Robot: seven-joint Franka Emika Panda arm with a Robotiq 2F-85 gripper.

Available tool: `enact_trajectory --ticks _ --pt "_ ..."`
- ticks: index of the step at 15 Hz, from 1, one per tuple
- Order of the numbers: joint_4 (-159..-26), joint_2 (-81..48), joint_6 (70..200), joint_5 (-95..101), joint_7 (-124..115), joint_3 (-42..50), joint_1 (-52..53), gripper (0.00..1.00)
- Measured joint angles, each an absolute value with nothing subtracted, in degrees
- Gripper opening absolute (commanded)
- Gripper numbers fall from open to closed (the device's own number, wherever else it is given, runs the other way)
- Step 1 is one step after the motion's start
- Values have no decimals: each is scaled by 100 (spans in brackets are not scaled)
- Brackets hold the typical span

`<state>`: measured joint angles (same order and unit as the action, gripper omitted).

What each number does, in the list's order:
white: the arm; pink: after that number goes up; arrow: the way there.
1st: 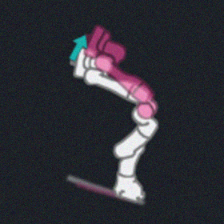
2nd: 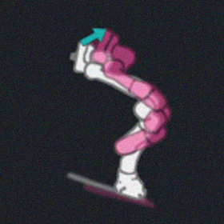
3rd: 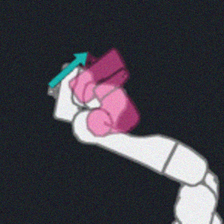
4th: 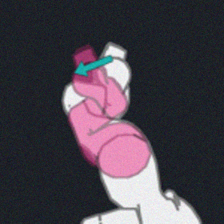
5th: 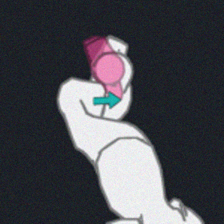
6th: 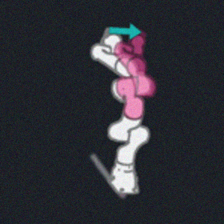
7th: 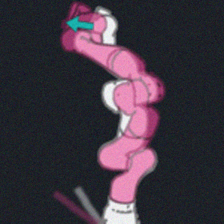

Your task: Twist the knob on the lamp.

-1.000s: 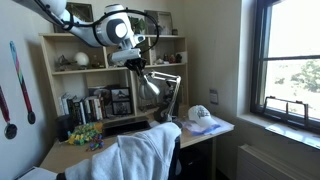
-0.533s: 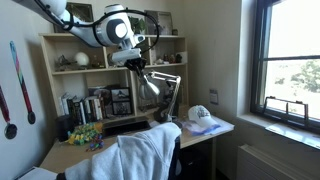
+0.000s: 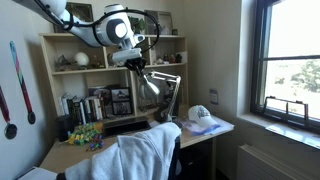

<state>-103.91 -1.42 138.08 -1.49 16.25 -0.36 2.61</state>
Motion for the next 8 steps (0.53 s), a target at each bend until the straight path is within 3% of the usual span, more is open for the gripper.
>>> enact_trajectory --ticks 8 --pt "-10273 -158 13760 -143 2102 -36 255 6"
